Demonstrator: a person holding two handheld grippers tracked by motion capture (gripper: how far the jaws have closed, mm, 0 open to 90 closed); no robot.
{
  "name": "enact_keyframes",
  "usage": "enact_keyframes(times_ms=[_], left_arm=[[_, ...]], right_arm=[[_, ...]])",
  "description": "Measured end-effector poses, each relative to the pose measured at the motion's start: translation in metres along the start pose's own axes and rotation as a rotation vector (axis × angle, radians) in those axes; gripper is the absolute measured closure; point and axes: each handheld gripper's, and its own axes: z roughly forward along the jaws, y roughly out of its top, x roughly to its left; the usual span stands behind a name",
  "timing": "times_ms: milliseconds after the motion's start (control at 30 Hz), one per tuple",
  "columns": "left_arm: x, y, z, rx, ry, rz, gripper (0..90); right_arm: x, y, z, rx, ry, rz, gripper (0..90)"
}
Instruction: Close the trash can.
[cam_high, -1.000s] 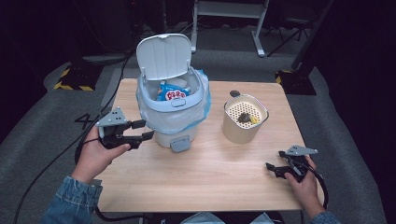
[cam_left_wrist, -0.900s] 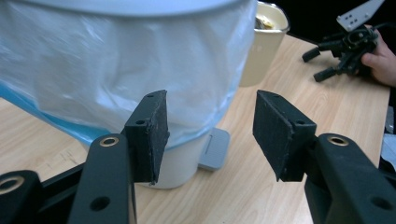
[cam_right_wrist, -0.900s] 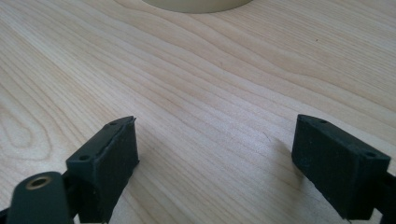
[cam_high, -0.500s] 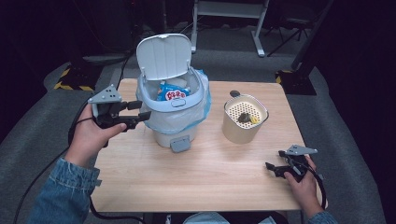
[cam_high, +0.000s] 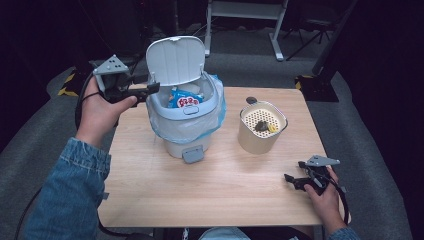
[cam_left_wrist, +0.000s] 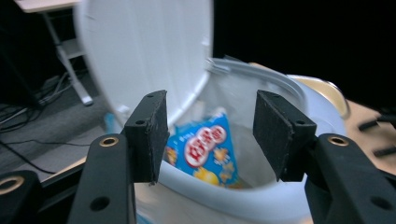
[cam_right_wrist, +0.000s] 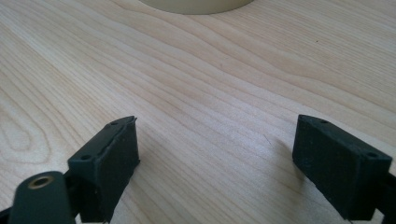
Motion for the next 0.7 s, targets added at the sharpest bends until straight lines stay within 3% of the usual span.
enact_keyframes(times_ms=[167,367,533,700], left_arm=[[0.017,0.006,0.007,-0.017,0.045,-0.050,46.6],[0.033,0.010,0.018,-0.016,0.084,-0.066,46.8],[0.040,0.014,0.027,-0.018,0.077,-0.071,46.8],[0.039,0.016,0.032,-0.044,0.030,-0.070,47.7]], right_arm=[[0.000,0.000,0.000,0.000,0.000,0.000,14.4],[0.000,0.000,0.000,0.000,0.000,0.000,14.4],[0.000,0.000,0.000,0.000,0.000,0.000,14.4],[0.000,0.000,0.000,0.000,0.000,0.000,14.4]])
